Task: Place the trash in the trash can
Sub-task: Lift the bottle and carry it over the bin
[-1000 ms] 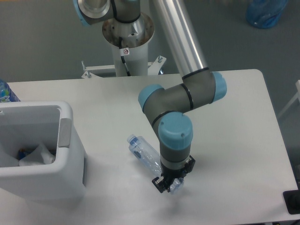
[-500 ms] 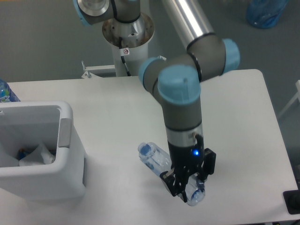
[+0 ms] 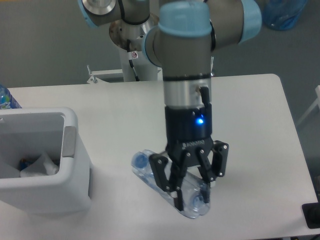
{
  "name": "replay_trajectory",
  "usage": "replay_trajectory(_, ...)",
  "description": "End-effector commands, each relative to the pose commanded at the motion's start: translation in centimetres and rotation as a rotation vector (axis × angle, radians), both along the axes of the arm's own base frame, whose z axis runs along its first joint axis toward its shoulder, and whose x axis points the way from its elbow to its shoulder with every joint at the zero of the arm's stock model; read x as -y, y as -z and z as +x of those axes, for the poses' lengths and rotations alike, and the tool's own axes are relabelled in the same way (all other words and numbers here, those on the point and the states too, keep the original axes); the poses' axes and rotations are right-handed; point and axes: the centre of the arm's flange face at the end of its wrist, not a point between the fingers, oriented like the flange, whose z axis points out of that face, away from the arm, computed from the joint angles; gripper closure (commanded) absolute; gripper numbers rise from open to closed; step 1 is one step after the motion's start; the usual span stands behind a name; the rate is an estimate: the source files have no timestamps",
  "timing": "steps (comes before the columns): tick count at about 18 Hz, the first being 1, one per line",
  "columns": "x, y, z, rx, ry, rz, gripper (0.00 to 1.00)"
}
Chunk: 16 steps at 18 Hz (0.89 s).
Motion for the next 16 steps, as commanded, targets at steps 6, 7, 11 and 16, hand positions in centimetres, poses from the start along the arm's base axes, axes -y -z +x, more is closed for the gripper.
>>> replay_trajectory(6, -1.2, -1.4, 5.9, 0.045, 0.031, 0.032, 0.46)
replay_trajectory(7, -1.4, -1.6, 6.7, 0.055, 0.035, 0.037, 0.47)
replay_trajectory(11, -1.8, -1.9, 9.2, 0.067, 0.060, 0.042, 0.46)
replay_trajectory(16, -3.7, -0.8, 13.3, 0.076, 0.129, 0.021, 0.46)
